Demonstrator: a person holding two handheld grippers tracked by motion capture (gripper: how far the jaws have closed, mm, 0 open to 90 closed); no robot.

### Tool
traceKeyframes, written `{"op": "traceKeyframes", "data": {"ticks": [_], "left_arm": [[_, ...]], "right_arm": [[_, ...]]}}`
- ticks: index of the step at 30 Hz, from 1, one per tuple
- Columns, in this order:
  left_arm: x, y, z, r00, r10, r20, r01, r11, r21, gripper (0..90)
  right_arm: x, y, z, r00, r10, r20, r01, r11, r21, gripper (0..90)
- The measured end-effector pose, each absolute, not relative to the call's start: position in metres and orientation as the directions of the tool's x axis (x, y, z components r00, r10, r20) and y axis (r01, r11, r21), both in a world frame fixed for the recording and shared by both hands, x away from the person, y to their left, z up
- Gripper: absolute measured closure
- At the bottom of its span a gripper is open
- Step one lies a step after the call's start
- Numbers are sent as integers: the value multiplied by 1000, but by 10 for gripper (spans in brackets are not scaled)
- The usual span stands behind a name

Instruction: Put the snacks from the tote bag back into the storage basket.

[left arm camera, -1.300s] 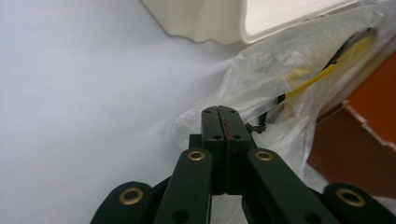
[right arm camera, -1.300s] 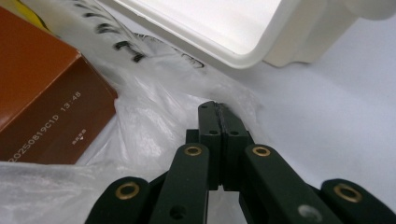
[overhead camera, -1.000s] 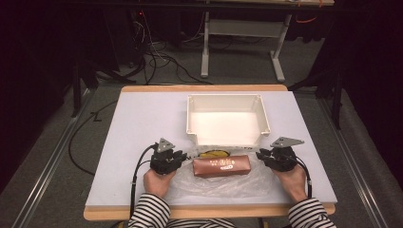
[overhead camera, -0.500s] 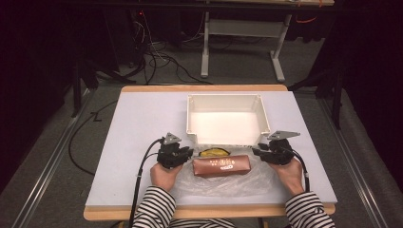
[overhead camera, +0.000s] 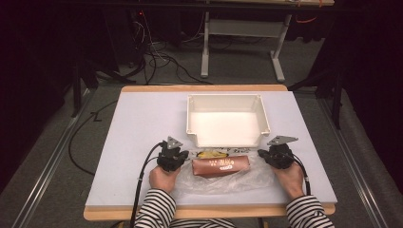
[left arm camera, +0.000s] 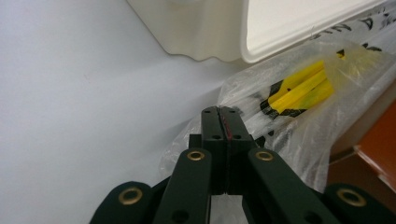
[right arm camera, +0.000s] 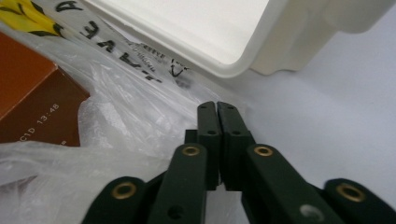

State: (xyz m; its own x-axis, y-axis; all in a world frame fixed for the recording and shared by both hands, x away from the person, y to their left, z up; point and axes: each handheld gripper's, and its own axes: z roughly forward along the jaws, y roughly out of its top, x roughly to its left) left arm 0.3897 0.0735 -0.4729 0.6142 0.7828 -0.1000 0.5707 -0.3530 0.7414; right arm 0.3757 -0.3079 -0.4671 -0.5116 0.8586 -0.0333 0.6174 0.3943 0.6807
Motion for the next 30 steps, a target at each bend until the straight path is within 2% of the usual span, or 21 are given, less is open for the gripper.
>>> {"op": "traceKeyframes", "data": {"ticks": [2,5,16,20,26,30], "left_arm": [[382,76,-468,617,781,-94,556,-348,755,763],[371,82,-459,607,788,-102,545,-319,776,639],[337,95,-448,612,775,-154,571,-298,765,420],[329,95,-458,595,790,-146,593,-309,744,397],[328,93,-472,575,806,-139,625,-324,710,421],[328,88,-476,574,812,-101,622,-353,699,432]], "right_arm": [[372,-311,-464,-507,862,0,620,365,695,698],[365,-314,-457,-503,864,29,615,334,714,619],[331,-309,-438,-566,822,70,560,320,764,486],[325,-307,-445,-579,812,73,568,337,751,456],[326,-304,-461,-583,808,80,596,359,718,445],[326,-303,-468,-583,810,61,601,380,703,448]]}}
